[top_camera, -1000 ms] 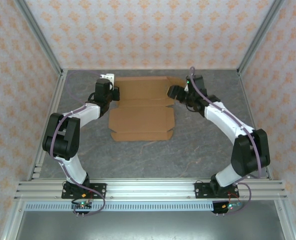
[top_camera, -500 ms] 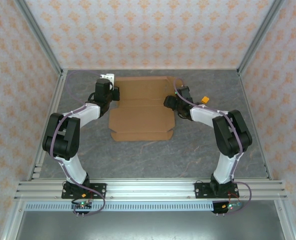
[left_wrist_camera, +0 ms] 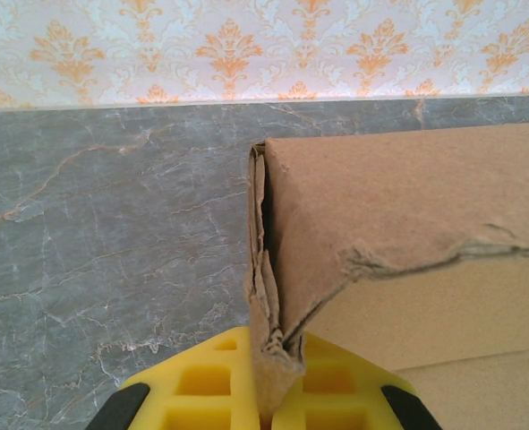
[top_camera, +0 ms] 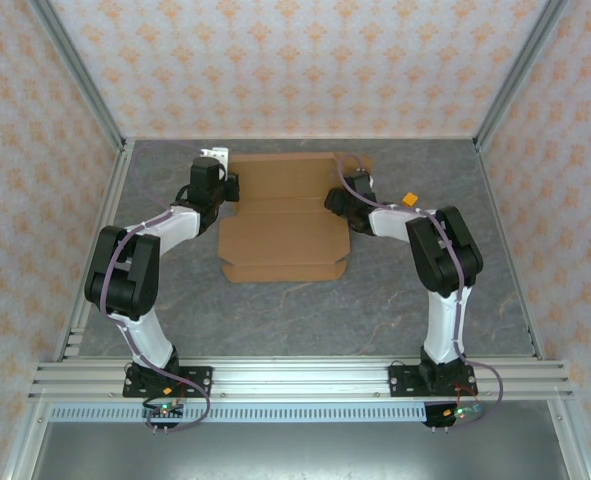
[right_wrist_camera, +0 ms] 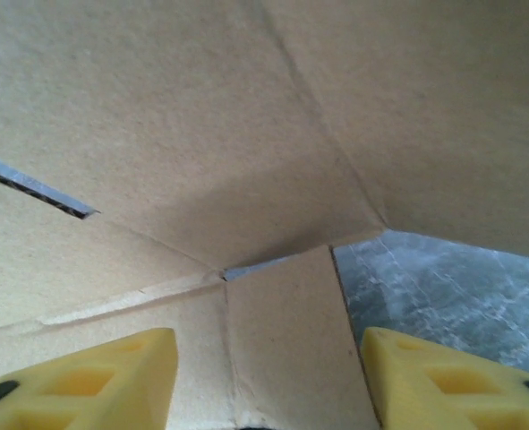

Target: Fold the paper box

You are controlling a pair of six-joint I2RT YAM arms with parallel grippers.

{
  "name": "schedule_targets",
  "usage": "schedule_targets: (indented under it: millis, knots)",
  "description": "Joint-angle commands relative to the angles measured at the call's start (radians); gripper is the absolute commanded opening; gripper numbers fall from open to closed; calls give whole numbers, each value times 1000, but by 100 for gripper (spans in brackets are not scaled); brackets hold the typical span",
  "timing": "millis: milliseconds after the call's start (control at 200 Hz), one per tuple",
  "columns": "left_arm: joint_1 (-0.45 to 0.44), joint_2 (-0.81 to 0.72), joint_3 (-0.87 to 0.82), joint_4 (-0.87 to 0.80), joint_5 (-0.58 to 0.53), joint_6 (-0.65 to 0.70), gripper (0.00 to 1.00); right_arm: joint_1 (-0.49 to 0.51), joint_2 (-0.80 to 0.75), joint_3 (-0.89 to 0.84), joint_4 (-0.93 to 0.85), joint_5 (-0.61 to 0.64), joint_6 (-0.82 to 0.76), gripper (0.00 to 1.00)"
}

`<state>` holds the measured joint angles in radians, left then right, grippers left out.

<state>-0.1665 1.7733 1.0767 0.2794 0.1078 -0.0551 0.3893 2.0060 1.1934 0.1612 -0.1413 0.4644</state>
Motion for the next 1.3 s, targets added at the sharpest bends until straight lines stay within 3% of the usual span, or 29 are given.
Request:
schedule_targets:
  millis: [0,460,946,1296]
  knots:
    - [-4,-38,8,21,16,-19,0,-8,9,35,47,-10,-29,52]
    - [-3,-34,5,24,22,-23,0,13,2,10,112,-125,-42,32]
    - [-5,-28,5,23,23,-27,0,33,41,53,73,-162,-29,30]
    - [0,-35,-6,34,-26,-15,0,13,-186,-67,7,-36,-137,54]
